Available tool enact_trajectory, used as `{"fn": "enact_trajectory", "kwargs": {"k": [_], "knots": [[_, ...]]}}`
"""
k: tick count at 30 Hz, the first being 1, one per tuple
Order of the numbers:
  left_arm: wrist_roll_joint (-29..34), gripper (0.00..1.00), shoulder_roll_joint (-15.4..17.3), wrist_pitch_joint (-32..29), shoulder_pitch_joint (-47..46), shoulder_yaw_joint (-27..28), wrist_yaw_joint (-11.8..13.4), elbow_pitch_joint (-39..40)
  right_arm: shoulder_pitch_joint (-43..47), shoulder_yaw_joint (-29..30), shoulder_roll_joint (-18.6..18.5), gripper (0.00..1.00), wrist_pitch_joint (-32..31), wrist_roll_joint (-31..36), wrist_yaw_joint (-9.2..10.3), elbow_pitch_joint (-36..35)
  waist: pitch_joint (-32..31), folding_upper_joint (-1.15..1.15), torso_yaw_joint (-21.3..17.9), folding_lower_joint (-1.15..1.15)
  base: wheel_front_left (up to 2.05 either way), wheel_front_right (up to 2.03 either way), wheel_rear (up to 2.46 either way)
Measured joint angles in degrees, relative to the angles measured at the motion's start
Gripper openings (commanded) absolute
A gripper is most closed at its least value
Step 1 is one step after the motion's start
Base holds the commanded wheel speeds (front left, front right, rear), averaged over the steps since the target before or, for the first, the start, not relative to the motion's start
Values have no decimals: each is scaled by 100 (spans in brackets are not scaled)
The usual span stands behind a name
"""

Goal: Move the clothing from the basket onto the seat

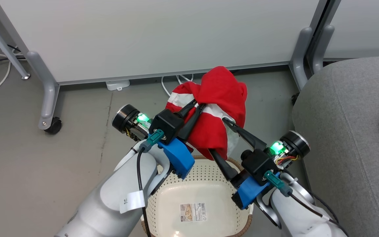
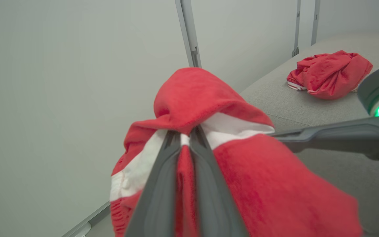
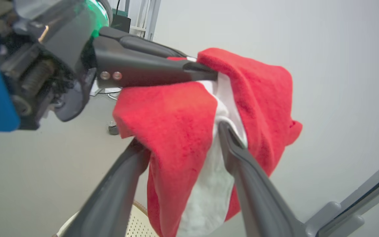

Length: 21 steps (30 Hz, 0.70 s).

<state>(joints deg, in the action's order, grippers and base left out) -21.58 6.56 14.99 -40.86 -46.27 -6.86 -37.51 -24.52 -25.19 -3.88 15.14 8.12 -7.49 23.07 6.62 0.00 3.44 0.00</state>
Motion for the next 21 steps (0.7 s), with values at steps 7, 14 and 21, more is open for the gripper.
{"fn": "enact_trajectory", "kwargs": {"k": [7,14,21], "knots": [[8,0,-20,0,-4,-11,-20,-24,-114,205,66,33,0,83,0,148,10,0,-20,0,0,0,0],[25,0,-35,0,-4,-15,-23,-42,-119,232,86,0,-1,71,0,186,-3,0,-16,0,0,0,0],[41,0,-40,0,-4,-7,-25,-58,-125,201,89,0,-1,-55,0,190,-23,0,-22,0,0,0,0]]}}
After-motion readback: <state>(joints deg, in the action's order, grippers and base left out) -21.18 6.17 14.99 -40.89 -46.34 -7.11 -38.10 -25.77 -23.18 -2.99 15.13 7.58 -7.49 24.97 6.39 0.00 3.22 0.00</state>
